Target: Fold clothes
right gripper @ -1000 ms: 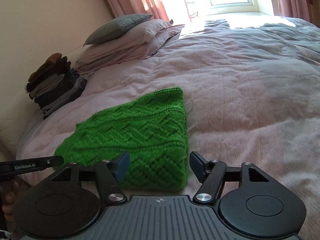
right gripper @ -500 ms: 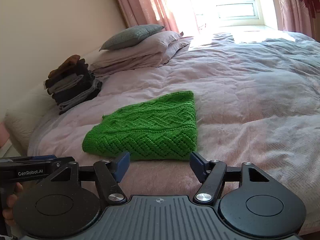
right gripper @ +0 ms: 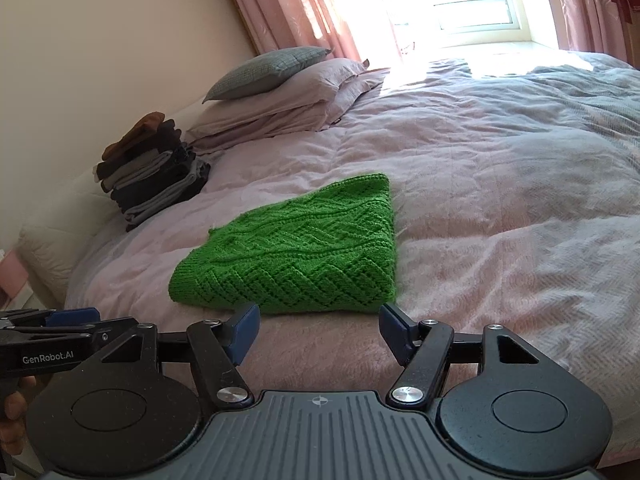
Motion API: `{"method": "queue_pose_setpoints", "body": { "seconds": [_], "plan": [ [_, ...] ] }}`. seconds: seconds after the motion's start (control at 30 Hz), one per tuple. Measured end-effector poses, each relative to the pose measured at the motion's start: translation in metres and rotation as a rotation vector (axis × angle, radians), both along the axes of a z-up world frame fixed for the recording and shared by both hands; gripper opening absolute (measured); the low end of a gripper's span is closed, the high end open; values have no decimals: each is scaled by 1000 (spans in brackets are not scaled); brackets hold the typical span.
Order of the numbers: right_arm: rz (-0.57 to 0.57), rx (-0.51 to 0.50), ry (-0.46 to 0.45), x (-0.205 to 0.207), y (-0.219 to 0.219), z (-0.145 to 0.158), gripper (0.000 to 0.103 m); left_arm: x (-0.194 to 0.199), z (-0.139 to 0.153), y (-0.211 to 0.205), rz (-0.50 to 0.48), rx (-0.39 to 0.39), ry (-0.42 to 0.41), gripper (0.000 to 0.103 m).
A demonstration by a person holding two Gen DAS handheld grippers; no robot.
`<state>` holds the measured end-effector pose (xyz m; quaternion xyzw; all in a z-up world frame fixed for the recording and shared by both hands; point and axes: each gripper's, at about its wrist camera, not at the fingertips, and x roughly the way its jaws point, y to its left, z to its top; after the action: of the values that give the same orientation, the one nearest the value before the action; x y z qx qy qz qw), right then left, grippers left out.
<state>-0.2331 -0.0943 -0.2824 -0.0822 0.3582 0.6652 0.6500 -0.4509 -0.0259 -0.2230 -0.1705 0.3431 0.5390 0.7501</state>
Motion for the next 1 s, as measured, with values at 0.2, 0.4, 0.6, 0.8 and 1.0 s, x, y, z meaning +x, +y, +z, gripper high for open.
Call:
{"method": "queue_pose_setpoints", "body": {
  "seconds": [0.2,0.4,0.6,0.8,1.0],
  "plan": [
    [-44,-44,17,22,18,-18,63,1,-14,43,-30,-18,-31,64],
    [-91,-34,142,62,41,-35,63,-60,-32,116,89,-123,-301,71],
    [-105,-88,399,103,87,-69,80,-93,-79,184,138,-317,-527,82],
    [-90,-120,547,121,132,-104,82,-99,-116,226,121,-436,-738,84],
    [31,-111,664,131,171,-119,81,-86,-129,248,45,-488,-781,82]
  ]
}}
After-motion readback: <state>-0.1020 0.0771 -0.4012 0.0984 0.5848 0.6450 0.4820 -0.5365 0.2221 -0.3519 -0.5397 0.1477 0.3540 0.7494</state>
